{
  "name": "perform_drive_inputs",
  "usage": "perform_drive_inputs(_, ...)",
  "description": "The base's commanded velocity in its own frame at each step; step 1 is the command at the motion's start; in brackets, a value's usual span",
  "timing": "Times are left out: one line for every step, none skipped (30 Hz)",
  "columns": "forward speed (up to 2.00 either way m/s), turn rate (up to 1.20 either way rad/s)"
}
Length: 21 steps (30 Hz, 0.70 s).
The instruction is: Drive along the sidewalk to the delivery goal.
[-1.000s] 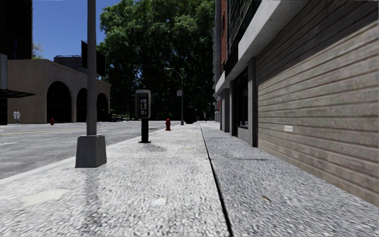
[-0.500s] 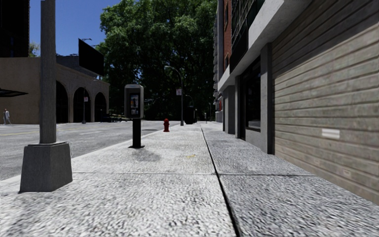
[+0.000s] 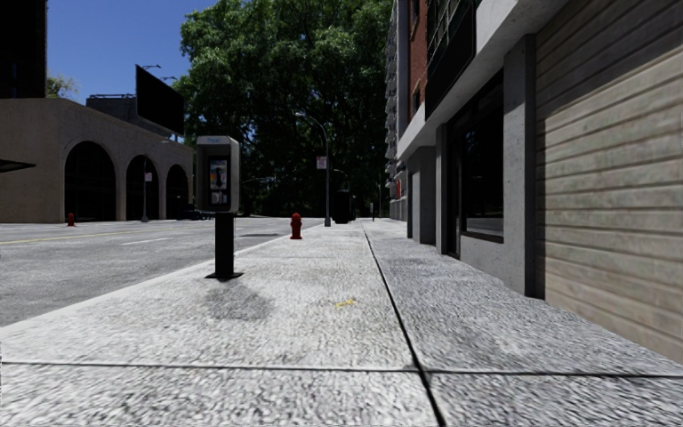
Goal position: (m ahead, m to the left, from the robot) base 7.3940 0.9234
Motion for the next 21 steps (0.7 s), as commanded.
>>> perform_drive_inputs(1.79,0.00)
perform_drive_inputs(1.78,0.00)
perform_drive_inputs(1.78,0.00)
perform_drive_inputs(1.77,0.00)
perform_drive_inputs(1.77,0.00)
perform_drive_inputs(1.77,0.00)
perform_drive_inputs(1.77,0.00)
perform_drive_inputs(1.77,0.00)
perform_drive_inputs(1.77,0.00)
perform_drive_inputs(1.77,0.00)
perform_drive_inputs(1.77,0.00)
perform_drive_inputs(1.77,0.00)
perform_drive_inputs(1.77,0.00)
perform_drive_inputs(1.77,0.00)
perform_drive_inputs(1.77,0.00)
perform_drive_inputs(1.77,0.00)
perform_drive_inputs(1.77,0.00)
perform_drive_inputs(1.77,0.00)
perform_drive_inputs(1.77,0.00)
perform_drive_inputs(1.77,0.00)
perform_drive_inputs(1.77,0.00)
